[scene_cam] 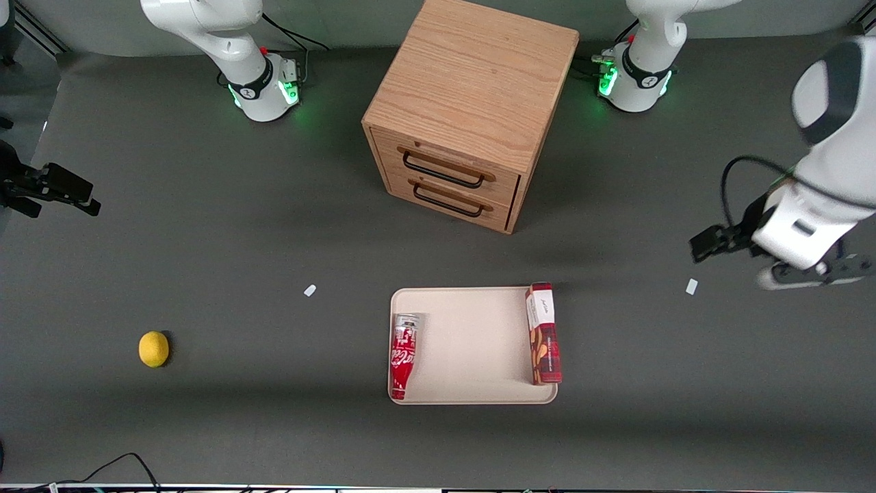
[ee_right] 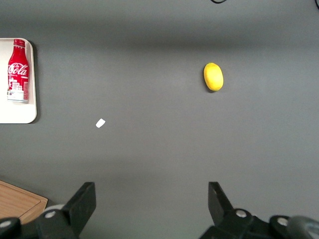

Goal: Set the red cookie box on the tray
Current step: 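Open the left gripper and raise it away from the tray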

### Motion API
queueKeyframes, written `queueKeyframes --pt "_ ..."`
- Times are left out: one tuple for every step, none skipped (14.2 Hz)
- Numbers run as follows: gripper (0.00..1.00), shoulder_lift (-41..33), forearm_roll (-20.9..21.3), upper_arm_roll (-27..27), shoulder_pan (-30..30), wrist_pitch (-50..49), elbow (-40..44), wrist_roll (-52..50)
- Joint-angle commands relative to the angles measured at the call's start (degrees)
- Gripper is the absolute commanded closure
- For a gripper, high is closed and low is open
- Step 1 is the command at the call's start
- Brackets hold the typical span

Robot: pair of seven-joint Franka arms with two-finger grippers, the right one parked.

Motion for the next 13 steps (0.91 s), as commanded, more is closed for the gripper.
queueKeyframes --pt "0.00 -9.04 -0.97 -0.79 4.33 -4.57 -5.16 7.32" --pt "0.00 -10.45 -0.97 -0.79 4.95 -6.33 -5.24 8.12" --pt "0.00 -11.68 -1.14 -0.79 5.21 -7.47 -5.24 9.00" --pt "0.00 -12.74 -2.19 -0.79 5.30 -8.27 -5.24 10.83" --pt "0.00 -13.36 -4.11 -0.61 5.39 -9.15 -5.24 12.59" --pt "0.00 -13.89 -4.56 -0.61 5.31 -9.50 -5.16 12.87" --pt "0.00 -14.41 -4.66 -0.61 5.31 -9.77 -5.16 12.87" --pt "0.00 -14.77 -4.74 -0.52 5.31 -9.95 -5.16 12.87" --pt "0.00 -14.77 -4.74 -0.52 5.31 -10.56 -4.98 12.96" --pt "0.00 -14.77 -4.74 -0.52 5.31 -10.74 -4.98 12.96" --pt "0.00 -14.68 -4.74 -0.43 5.31 -10.74 -4.98 13.22" --pt "0.00 -14.60 -4.74 -0.43 5.31 -10.83 -4.98 13.66" --pt "0.00 -14.59 -4.74 -0.35 5.39 -10.91 -4.98 14.10"
